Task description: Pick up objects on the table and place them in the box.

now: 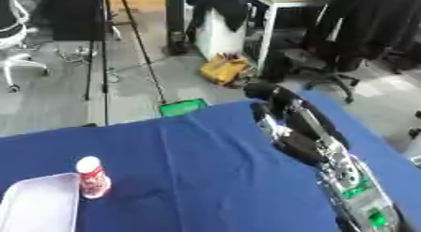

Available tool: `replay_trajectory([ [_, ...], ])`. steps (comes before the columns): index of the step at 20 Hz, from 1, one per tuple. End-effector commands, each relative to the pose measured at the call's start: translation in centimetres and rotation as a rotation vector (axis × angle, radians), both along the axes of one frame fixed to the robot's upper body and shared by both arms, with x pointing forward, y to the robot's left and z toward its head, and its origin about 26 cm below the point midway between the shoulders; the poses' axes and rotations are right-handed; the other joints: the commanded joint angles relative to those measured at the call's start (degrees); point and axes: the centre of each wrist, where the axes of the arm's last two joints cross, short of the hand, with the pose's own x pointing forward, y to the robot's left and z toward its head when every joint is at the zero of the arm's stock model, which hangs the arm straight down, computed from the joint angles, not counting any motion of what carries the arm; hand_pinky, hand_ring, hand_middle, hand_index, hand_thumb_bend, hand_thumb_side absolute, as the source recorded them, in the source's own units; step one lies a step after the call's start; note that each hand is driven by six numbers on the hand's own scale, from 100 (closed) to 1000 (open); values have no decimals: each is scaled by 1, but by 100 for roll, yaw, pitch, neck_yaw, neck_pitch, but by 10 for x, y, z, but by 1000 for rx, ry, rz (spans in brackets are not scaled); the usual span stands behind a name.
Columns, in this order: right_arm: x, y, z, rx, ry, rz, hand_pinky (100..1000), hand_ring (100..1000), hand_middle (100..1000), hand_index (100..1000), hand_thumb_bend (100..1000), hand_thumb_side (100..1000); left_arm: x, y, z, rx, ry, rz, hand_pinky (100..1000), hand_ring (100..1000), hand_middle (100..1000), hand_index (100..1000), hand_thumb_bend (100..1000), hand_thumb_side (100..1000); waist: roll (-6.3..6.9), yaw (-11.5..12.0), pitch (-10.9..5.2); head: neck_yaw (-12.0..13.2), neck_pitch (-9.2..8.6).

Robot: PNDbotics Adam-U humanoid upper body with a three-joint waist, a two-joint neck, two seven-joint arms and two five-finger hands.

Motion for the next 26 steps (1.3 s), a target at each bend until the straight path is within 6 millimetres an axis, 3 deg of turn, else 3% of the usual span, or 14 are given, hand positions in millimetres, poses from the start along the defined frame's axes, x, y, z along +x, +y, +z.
replay_trajectory([
  [1, -3, -1, 9, -6, -27, 6, 850, 892, 830, 866, 167, 516, -1, 3, 6, 10, -20, 10, 658, 707, 819, 931, 505, 848, 37, -1, -52, -5, -19],
  [14, -2, -1, 12, -24, -23, 11, 851, 895, 834, 869, 183, 503, -1, 4, 6, 20, -16, 13, 658, 709, 821, 930, 518, 832, 51, -15, -73, -11, 1],
  [19, 28, 2, 33, -151, -14, 28, 854, 909, 853, 890, 236, 481, 0, 3, 6, 27, -7, 6, 658, 709, 821, 928, 518, 827, 29, 22, -124, -78, 46],
  [22, 44, 2, 34, -191, -4, 31, 853, 910, 854, 892, 239, 479, 0, 2, 5, 31, -3, 0, 658, 709, 821, 928, 518, 826, 28, 48, -141, -83, 59],
  [26, 82, 20, 41, -326, 48, 94, 865, 946, 889, 919, 289, 477, 0, 1, 4, 37, 1, -12, 658, 708, 820, 929, 520, 819, 33, 205, -170, -161, 60],
])
